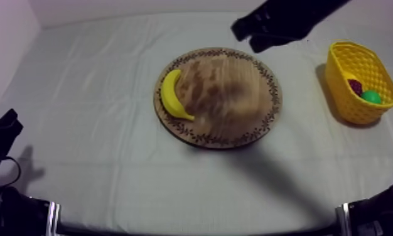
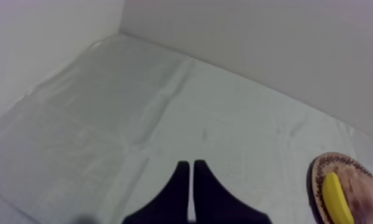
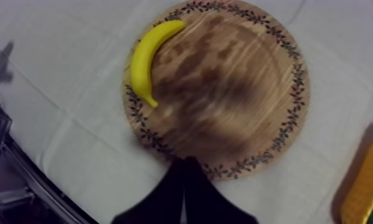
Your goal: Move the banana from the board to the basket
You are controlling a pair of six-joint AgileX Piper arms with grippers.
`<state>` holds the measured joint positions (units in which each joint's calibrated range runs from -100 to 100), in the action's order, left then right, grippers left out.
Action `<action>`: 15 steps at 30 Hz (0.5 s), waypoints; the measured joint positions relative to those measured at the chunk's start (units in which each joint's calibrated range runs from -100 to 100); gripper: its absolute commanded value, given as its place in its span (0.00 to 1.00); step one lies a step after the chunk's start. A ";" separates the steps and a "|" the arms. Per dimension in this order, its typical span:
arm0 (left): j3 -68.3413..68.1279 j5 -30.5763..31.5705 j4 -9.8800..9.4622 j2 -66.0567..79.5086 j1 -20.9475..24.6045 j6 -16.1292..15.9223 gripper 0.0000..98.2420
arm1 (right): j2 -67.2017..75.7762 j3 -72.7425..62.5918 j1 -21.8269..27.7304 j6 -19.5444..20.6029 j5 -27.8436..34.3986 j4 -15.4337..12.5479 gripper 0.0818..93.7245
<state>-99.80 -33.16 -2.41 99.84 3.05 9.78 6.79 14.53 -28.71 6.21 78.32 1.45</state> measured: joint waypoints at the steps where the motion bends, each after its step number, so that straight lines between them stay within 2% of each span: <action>1: 0.00 0.00 0.00 0.00 0.00 0.00 0.00 | -1.71 -1.53 -0.34 0.51 0.87 0.00 0.00; 7: 0.00 0.00 0.00 0.00 0.00 0.00 0.00 | -10.99 -15.14 -2.17 3.45 9.22 -1.45 0.00; 15: 0.00 0.00 0.00 0.00 0.00 0.00 0.00 | -21.58 -34.27 -3.49 6.51 16.98 -1.45 0.02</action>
<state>-99.80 -33.16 -2.41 99.84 3.05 9.78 -14.79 -19.74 -32.21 12.73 95.29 0.00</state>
